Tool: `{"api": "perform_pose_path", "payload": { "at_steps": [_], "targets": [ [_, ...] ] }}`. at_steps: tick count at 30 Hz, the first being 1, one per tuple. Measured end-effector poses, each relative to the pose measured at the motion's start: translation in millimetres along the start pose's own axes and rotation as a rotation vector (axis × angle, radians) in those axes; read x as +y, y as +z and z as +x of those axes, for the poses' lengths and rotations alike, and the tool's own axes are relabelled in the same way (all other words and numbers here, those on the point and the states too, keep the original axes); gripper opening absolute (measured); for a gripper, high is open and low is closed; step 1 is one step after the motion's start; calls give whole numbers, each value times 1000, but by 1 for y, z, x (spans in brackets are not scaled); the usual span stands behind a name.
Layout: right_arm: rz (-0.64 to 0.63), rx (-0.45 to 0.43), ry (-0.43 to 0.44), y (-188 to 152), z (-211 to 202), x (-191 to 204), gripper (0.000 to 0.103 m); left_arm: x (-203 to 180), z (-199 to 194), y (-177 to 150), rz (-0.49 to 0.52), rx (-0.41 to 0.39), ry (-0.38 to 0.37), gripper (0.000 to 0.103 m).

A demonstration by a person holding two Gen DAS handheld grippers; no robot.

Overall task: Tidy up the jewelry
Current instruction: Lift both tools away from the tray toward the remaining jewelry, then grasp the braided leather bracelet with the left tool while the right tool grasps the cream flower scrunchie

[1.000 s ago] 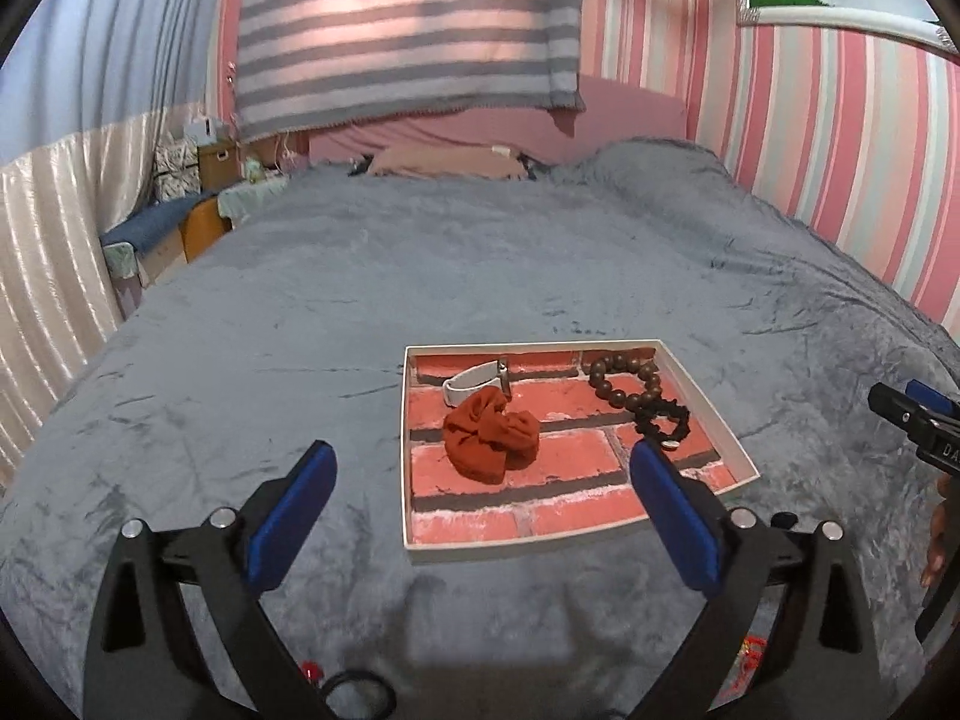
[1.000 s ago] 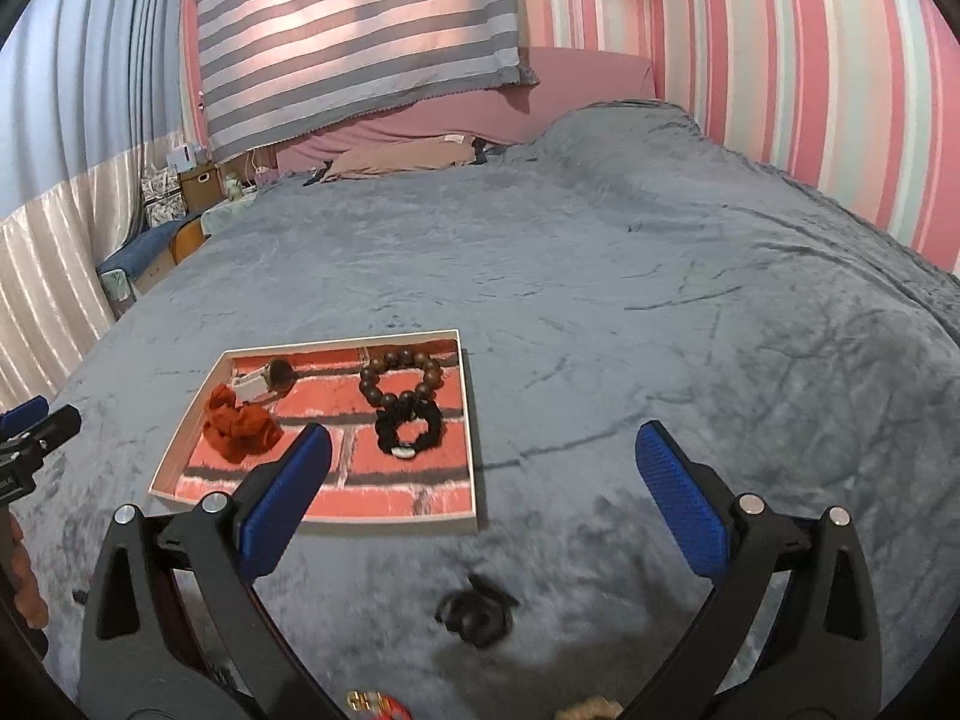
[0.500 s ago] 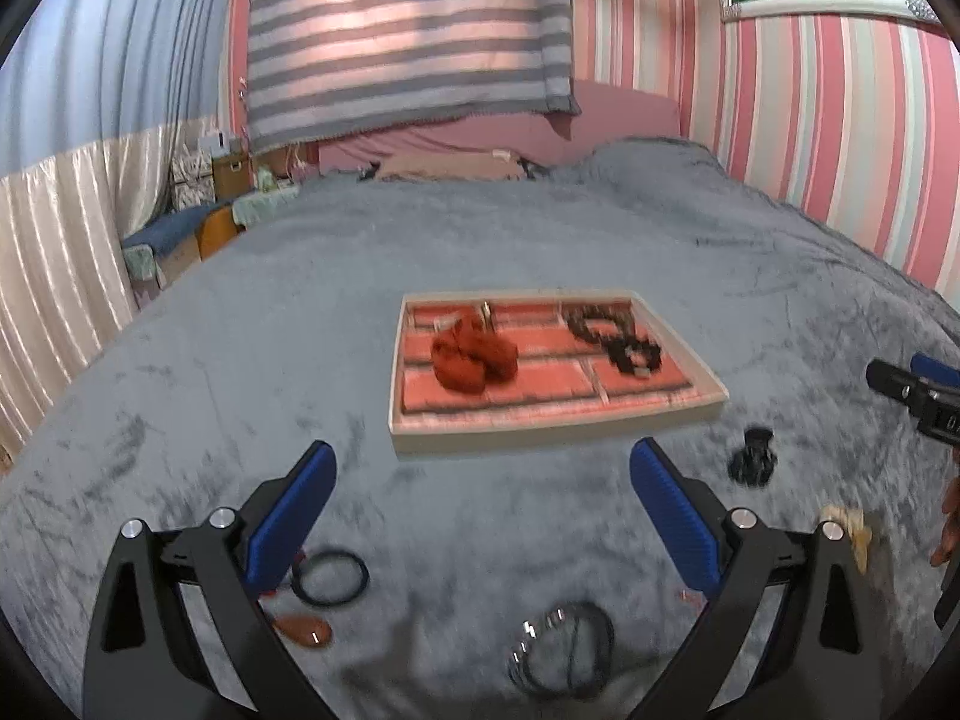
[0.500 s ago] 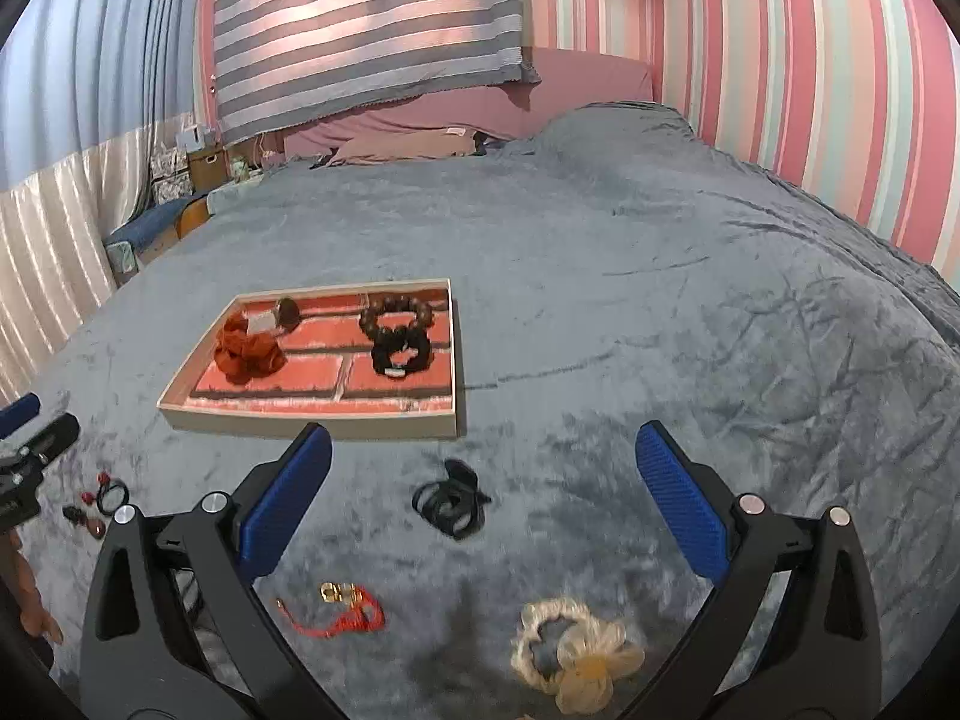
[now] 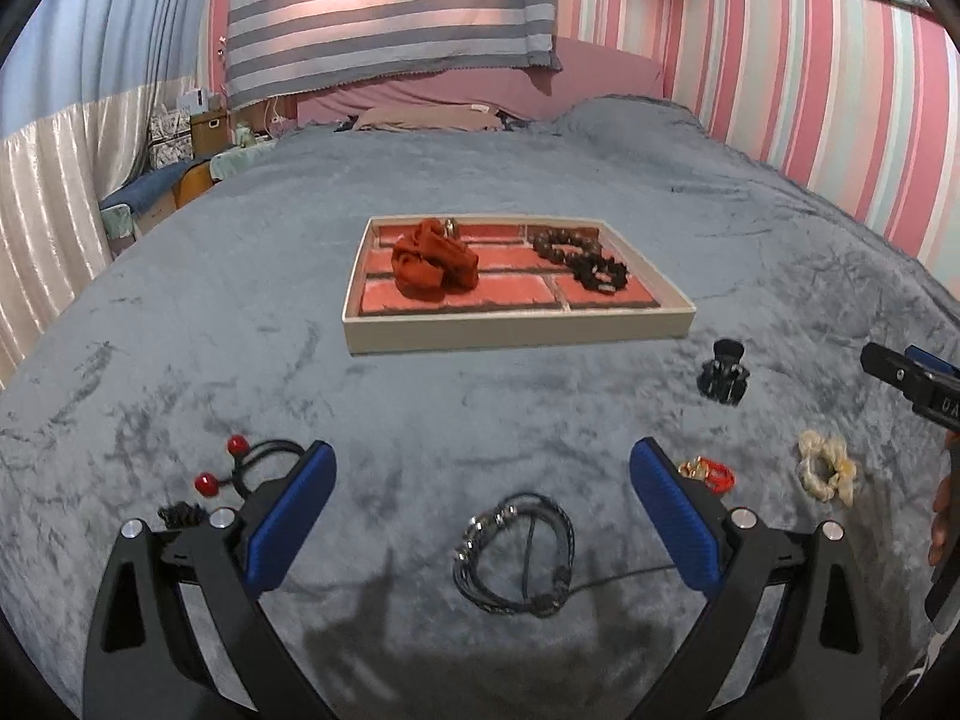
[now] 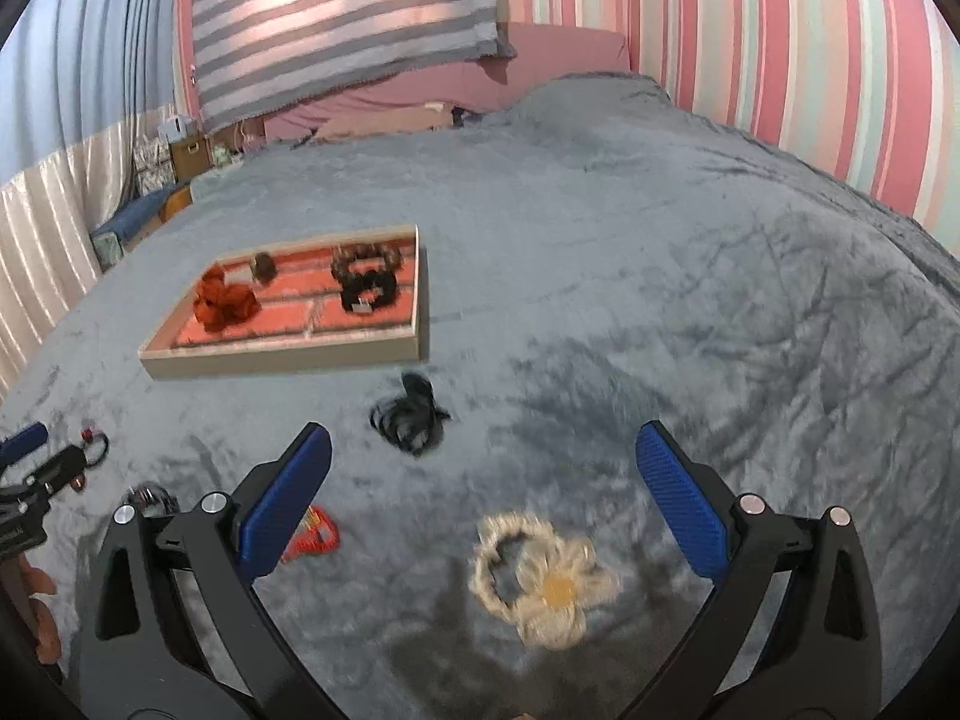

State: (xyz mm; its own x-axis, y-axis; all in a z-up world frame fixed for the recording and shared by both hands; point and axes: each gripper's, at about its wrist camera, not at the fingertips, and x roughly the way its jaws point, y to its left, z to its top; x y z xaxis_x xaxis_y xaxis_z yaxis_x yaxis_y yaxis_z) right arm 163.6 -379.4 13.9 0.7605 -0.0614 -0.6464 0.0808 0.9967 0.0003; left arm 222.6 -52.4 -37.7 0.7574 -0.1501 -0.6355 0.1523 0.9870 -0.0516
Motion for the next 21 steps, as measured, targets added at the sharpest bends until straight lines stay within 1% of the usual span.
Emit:
{"api": "perform_pose_path", "payload": {
  "at_steps": [1,5,7,11,18,21],
  "targets": [
    [-10,-3,-11,-6,0,0,99,-2,3,-3,-1,10,4,96],
    [-46,2,-51,-20,0,2,99,-2,9,-14,-9,25,-27,96],
    [-63,14,-70,-26,1,2,99,-2,11,-20,-2,22,-14,96],
    [-79,-2,-98,-35,0,-1,99,2,15,-29,-12,28,-14,96],
    [-68,14,-128,-48,8,-13,99,7,22,-41,-14,39,13,96],
    [-63,24,-144,-53,13,-18,99,8,24,-44,-17,39,8,96]
  ]
}}
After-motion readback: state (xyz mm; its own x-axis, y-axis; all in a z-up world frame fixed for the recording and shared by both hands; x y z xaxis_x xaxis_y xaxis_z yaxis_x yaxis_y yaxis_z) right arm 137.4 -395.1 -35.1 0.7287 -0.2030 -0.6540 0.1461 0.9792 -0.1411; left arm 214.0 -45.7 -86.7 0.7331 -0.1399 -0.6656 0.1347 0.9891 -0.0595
